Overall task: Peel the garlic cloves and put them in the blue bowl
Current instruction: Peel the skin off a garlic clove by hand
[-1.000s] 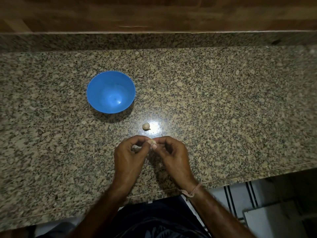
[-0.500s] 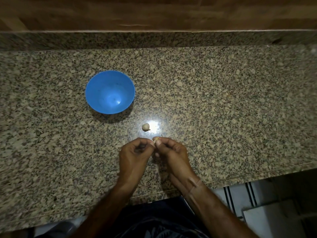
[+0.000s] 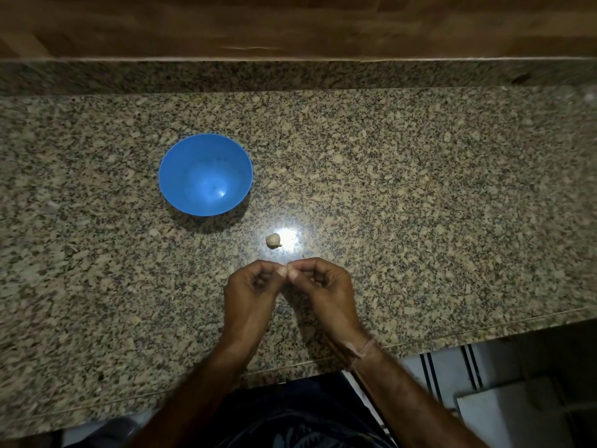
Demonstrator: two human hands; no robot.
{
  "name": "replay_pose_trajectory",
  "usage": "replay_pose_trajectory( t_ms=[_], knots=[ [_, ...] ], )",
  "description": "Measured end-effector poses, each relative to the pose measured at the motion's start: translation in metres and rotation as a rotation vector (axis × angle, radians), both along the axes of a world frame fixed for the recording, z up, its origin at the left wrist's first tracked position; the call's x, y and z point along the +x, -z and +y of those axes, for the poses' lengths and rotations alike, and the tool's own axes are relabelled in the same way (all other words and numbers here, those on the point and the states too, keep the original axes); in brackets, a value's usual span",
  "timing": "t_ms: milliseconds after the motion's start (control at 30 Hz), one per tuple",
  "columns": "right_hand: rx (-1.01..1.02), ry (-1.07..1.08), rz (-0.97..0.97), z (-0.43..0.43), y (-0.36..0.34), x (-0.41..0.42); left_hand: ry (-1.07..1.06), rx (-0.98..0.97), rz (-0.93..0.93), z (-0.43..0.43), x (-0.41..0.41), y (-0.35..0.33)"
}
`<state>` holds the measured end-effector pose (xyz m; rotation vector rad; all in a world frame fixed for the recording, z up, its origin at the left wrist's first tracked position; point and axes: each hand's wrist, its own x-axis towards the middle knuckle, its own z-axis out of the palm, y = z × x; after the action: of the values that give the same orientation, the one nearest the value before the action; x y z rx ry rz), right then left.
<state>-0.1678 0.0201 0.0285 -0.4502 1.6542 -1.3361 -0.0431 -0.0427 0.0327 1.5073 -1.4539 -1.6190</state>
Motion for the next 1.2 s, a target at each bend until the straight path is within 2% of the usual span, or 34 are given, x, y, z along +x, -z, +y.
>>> replay_pose_trajectory(
  t_ms=[133, 200, 300, 400, 633, 800, 933, 1033, 1200],
  knots=[
    [-0.019, -0.078, 0.074, -0.001, 0.000, -0.001, 0.051, -0.071, -0.101, 0.001, 0.000, 0.004],
    [-0.010, -0.043, -0.048, -0.002, 0.000, -0.001, 0.093, -0.110, -0.138, 0.004, 0.000, 0.003],
    [0.045, 0.080, -0.336, -0.005, -0.002, 0.000, 0.153, -0.134, -0.138, 0.010, 0.000, 0.001],
    [0.057, 0.112, -0.425, -0.004, 0.002, -0.003, 0.159, -0.136, -0.206, 0.010, 0.003, 0.012],
    [0.061, 0.043, -0.112, 0.007, 0.010, -0.006, 0.064, -0.118, -0.188, 0.002, 0.004, 0.010],
    [0.045, -0.014, -0.077, 0.008, 0.009, -0.007, 0.126, -0.117, -0.206, 0.000, 0.001, 0.012],
    [0.013, -0.070, 0.065, 0.006, 0.003, -0.007, 0.162, -0.104, -0.119, 0.001, 0.004, 0.008],
    [-0.012, -0.088, 0.097, 0.006, 0.002, -0.005, 0.151, -0.097, -0.081, 0.002, 0.004, 0.005],
    [-0.007, -0.107, 0.107, 0.008, -0.002, -0.007, 0.146, 0.035, 0.026, -0.002, 0.008, 0.001]
  ],
)
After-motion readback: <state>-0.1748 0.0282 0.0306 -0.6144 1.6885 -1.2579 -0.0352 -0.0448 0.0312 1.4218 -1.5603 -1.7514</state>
